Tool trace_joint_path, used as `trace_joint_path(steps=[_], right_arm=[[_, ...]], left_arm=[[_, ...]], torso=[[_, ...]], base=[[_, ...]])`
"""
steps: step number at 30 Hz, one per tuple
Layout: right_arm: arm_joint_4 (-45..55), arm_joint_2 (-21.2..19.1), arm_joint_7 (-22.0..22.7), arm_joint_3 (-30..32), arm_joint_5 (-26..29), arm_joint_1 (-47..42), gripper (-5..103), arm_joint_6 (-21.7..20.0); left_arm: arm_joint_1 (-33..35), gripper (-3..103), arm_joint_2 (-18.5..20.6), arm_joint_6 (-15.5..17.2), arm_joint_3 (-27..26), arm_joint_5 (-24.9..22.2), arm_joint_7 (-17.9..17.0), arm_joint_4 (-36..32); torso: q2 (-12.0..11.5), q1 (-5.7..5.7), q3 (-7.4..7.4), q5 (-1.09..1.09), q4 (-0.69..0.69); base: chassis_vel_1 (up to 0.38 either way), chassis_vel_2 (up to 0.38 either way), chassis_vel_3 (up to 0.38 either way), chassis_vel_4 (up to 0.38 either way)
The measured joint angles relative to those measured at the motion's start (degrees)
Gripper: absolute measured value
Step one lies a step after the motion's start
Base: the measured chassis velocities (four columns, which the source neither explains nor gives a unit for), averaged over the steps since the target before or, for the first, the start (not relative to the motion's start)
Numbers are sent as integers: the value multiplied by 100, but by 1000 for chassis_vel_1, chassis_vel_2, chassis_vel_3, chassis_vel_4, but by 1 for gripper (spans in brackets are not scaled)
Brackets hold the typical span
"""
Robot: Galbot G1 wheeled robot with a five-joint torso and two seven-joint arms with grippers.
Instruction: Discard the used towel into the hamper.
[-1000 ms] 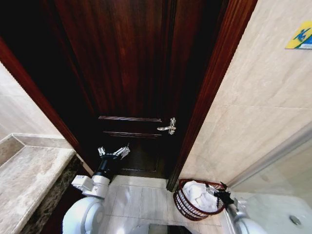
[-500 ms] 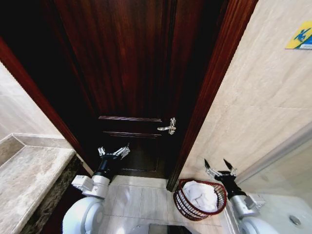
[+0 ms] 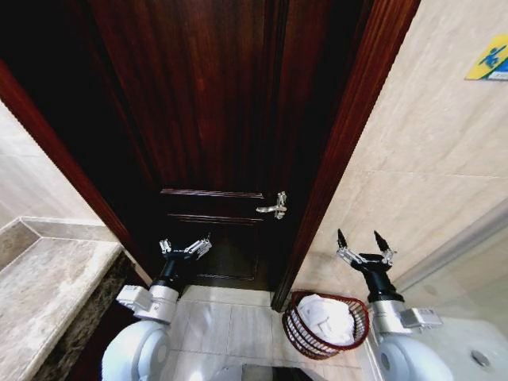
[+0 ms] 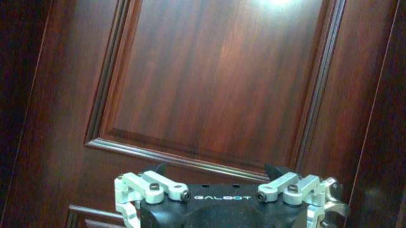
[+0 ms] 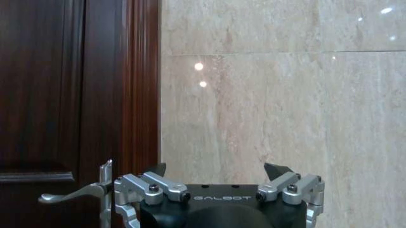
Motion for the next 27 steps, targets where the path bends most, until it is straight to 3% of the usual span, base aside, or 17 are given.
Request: trace_joint_path(steps=[3,8,27], right_arm=[[-2,12,6,-8,65,33,100,45],[-271,12,-150,6,42,173,100,501],[-300,7,-177,18,19,169,100,507]], left_arm=[[0,100,0,0,0,0,0,0],[0,100,0,0,0,0,0,0],[0,100,0,0,0,0,0,0]], torso=[[0,0,0,-1,-1],[0,0,0,0,0],[0,0,0,0,0]], base=[[0,0,0,0],[0,0,0,0],[0,0,0,0]])
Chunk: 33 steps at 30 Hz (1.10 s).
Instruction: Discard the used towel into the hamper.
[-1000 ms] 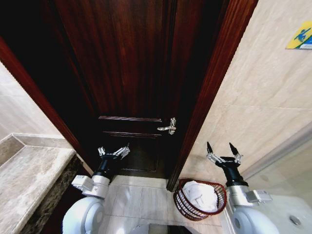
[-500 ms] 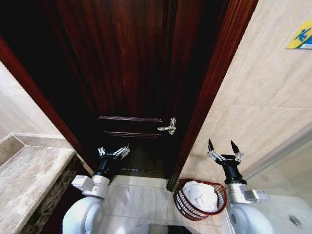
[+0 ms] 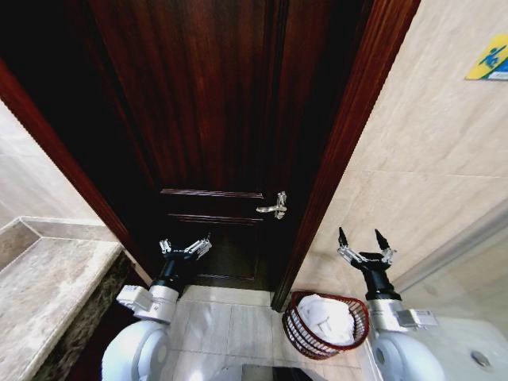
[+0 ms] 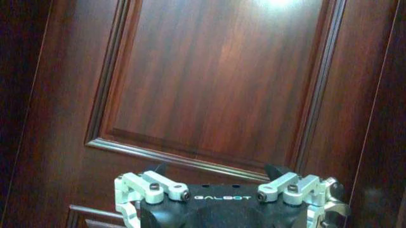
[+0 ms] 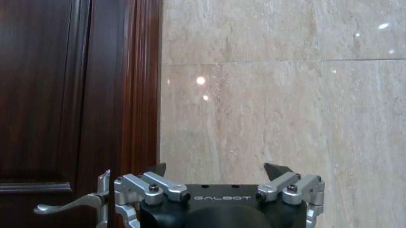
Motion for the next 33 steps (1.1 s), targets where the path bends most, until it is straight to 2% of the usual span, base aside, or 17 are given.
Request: trace_joint_path(steps=[9,22,33], right_arm=[[-3,-1,-3,0,0,-2,100,-6],[-6,-4,-3,4,-1,-3,100,-11],[-5,-2,-3,0,0,-3,100,-11]], left_arm=[[0,100,3,0,-1,0,0,0],[0,100,-5,0,3,0,1,0],[0,100,1,0,0,0,0,0]], torso=[[0,0,0,-1,0],[0,0,0,4,-1],[0,-1,0,-2,0]], base=[[-22,-22,18,24],[-148,-171,178,152],[31,7,-5,-4]])
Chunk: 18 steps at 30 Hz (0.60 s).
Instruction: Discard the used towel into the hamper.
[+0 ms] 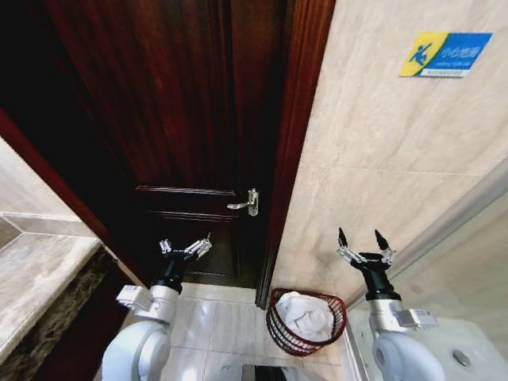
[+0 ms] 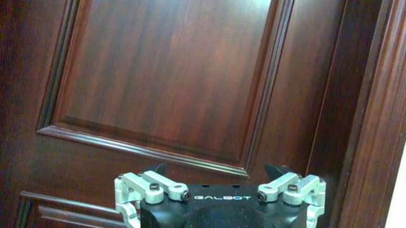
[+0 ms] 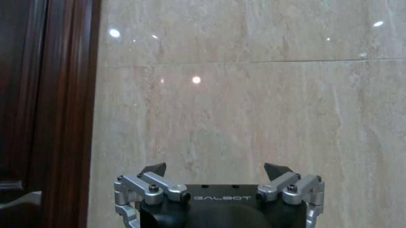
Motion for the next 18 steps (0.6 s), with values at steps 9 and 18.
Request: trace_joint_path(steps=[9,18], right_arm=[[0,-1,0,0,0,1,100,0],[0,-1,0,1,0,-2,100,-1]], left_arm=[[-1,100,-2,0,0,0,0,0],[0,100,-1,0,1,1,0,0]], torso=[[-1,4,1,3,0],[1,-2,0,3,0]], base=[[9,-10,-9,5],[92,-93,-104,106]])
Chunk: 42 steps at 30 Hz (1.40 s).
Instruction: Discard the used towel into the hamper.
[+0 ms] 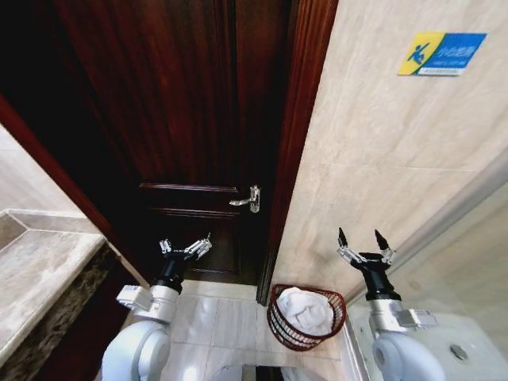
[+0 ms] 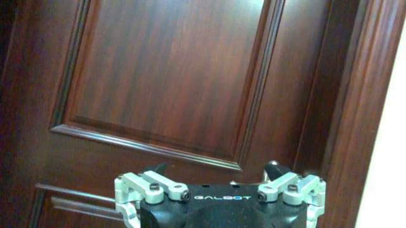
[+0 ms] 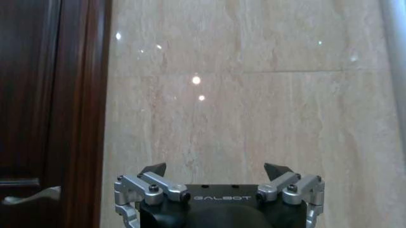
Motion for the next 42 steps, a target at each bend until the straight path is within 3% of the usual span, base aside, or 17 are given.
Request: trace_joint_path(steps=[42], right_arm=[[0,0,0,-1,0,1,100,0]], left_arm=[[0,100,0,0,0,0,0,0]], torso=[[-1,3,0,-1,0]], base=[[-1,-6,-5,-2]])
